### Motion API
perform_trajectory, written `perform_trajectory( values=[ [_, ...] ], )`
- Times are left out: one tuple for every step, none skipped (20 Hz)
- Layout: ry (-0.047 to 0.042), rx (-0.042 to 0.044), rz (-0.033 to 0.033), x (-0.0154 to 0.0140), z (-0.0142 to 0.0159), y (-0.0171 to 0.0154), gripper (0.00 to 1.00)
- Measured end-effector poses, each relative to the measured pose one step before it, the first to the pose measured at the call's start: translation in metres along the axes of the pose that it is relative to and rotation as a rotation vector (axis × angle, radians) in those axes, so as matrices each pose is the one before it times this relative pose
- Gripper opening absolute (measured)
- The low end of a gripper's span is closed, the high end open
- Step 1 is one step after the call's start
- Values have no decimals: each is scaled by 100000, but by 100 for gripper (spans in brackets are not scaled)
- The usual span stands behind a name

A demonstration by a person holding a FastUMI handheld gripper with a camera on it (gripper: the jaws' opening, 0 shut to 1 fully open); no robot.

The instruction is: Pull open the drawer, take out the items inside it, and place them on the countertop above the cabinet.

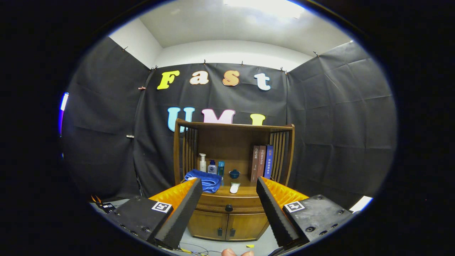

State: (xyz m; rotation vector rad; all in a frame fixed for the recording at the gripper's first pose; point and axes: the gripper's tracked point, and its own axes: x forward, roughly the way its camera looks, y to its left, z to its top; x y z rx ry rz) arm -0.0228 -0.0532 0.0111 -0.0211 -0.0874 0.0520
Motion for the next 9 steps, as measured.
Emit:
perform_trajectory(
  values=[
    [329, -100, -16, 53, -33, 53, 99],
    [347, -76, 9, -49, -5, 66, 99],
    [96, 44, 51, 30, -6, 6, 99],
    [-54, 48, 35, -50, 83, -8, 99],
    [3, -3, -429, 27, -40, -197, 99],
    [-214, 383, 3, -74, 31, -62, 99],
    [-176, 660, 52, 31, -11, 2, 99],
    [35, 682, 0, -32, -23, -80, 99],
    [233, 375, -152, -15, -89, -181, 99]
  ],
)
